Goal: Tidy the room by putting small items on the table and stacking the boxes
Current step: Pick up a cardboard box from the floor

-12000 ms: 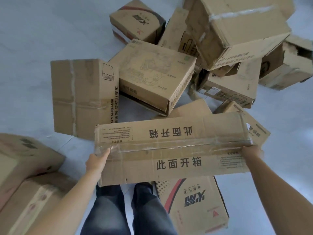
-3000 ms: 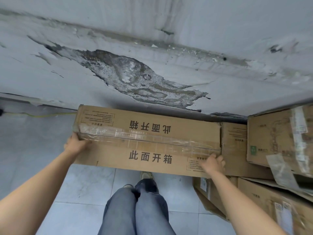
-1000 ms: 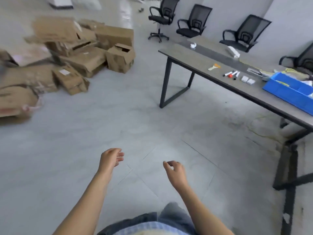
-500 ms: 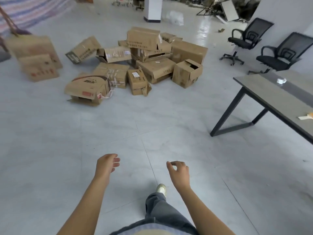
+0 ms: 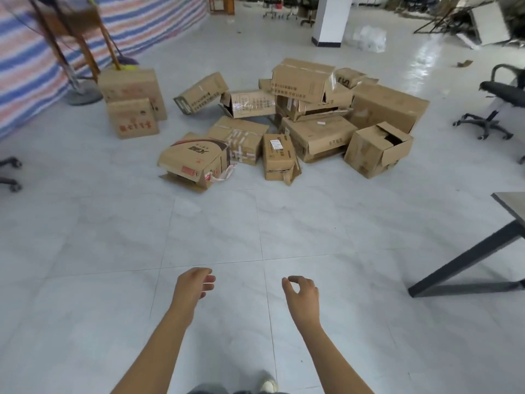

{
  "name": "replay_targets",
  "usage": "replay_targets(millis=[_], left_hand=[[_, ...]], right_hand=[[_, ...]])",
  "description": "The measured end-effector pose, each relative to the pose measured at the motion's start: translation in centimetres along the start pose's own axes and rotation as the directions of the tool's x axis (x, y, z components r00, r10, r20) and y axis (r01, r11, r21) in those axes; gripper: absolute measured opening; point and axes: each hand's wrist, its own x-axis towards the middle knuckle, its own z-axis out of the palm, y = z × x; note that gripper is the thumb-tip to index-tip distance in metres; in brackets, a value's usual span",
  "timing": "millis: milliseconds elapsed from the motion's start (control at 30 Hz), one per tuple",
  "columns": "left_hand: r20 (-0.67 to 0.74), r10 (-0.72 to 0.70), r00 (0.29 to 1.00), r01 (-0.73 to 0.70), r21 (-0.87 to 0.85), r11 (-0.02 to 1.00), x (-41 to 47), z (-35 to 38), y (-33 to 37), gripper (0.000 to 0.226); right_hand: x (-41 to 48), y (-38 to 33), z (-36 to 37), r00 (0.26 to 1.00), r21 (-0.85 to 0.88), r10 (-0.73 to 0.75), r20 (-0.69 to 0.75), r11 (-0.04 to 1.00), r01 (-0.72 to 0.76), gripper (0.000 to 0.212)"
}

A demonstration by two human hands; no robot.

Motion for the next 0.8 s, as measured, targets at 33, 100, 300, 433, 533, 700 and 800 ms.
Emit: replay_targets(millis=[33, 100, 300, 433, 533, 700, 800], left_hand=[[-0.010, -0.023, 1.000, 0.023, 0.002, 1.000, 0.5, 0.2, 0.0, 0.010], [-0.043, -0.070, 0.997, 0.070, -0.004, 0.998, 1.7, 0.1, -0.1, 0.010], [-0.134, -0.142, 0.981, 0.132, -0.082, 0.988, 7.6, -0.8, 2.1, 0.010], [-0.109, -0.144, 0.984, 0.133, -0.101, 0.986, 14.2, -0.4, 5.6, 0.011], [-0.071, -0.115, 0.991, 0.108, -0.095, 0.990, 19.4, -0.4, 10.2, 0.013], [-0.094, -0.017, 0.995, 0.003, -0.149, 0.989, 27.0, -2.2, 18.4, 0.013], [-0.093, -0.029, 0.995, 0.014, -0.158, 0.987, 29.9, -2.3, 20.3, 0.014]], right_hand=[[0.7, 0.0, 0.5, 0.999, -0.021, 0.006, 0.040, 1.000, -0.006, 0.031], [2.3, -0.1, 1.3, 0.995, -0.065, 0.011, 0.098, 0.998, -0.005, 0.032], [9.0, -3.6, 4.0, 0.987, -0.116, 0.005, 0.158, 0.993, 0.014, 0.033], [14.5, -7.0, 6.1, 0.991, -0.123, -0.010, 0.136, 0.992, 0.027, 0.032], [18.8, -10.4, 7.6, 0.995, -0.106, 0.008, 0.095, 0.994, 0.002, 0.031], [24.4, -17.1, 11.6, 0.994, -0.094, -0.036, 0.101, 0.995, 0.045, 0.030], [26.6, -19.4, 13.7, 0.987, -0.137, -0.063, 0.146, 0.987, 0.083, 0.031]])
